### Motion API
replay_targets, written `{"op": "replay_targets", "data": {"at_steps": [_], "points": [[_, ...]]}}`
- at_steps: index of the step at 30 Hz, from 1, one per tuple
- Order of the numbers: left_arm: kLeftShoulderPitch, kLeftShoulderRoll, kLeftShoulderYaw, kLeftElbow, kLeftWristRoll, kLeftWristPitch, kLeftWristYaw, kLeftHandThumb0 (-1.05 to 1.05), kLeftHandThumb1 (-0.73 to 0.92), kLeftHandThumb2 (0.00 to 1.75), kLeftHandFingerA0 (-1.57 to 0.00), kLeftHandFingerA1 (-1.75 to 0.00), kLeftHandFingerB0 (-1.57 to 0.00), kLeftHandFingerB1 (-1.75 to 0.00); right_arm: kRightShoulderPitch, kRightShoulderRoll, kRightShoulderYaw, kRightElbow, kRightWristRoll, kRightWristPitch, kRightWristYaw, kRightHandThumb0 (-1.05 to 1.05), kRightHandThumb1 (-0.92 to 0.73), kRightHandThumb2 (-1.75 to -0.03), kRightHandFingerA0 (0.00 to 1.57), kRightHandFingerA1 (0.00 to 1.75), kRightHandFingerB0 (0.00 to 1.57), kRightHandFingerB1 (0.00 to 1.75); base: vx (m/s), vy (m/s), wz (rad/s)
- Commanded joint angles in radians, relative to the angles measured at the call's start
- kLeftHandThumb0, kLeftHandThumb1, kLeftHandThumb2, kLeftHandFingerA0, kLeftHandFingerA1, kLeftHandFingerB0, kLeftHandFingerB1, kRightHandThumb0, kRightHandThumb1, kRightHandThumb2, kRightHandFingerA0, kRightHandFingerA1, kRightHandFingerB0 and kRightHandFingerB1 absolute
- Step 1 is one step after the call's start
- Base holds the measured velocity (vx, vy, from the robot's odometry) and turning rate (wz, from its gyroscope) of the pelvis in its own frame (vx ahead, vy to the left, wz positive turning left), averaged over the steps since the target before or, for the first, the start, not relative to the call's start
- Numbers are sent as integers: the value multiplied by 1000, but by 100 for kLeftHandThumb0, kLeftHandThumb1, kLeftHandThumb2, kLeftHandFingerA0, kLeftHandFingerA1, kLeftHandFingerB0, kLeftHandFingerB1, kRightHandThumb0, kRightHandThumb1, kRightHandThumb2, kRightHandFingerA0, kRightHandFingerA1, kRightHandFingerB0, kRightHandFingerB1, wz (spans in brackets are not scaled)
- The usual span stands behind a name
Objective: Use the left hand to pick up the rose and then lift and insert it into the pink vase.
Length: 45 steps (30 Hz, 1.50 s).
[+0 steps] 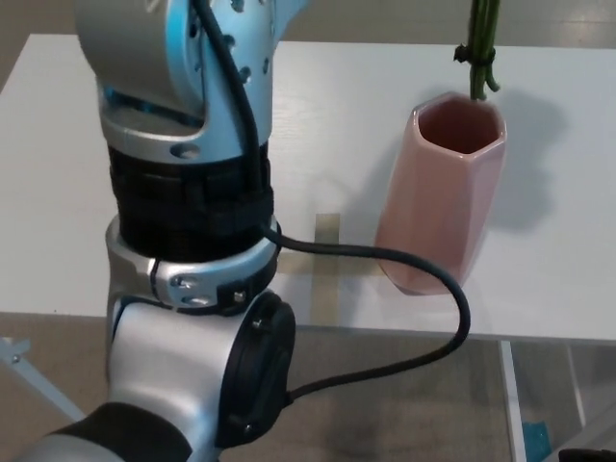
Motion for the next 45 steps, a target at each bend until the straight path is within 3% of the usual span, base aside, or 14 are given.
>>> {"op": "replay_targets", "data": {"at_steps": [1,35,45], "points": [[45,2,-42,-8,-19,1,11,-19,83,65,-101,-137,-80,-81,4,-9,-1,0,5,11,9,-29,-65,-59,65,43,56,40,0,0,0],[51,29,-97,76,-37,-69,18,-19,82,66,-103,-137,-83,-75,-7,-10,9,-2,1,18,10,-29,-65,-59,65,43,57,40,0,0,0],[37,64,-125,137,-16,-125,13,-18,85,64,-103,-135,-81,-81,-15,-7,4,-3,6,19,10,-29,-65,-59,65,43,55,40,0,0,0]]}}
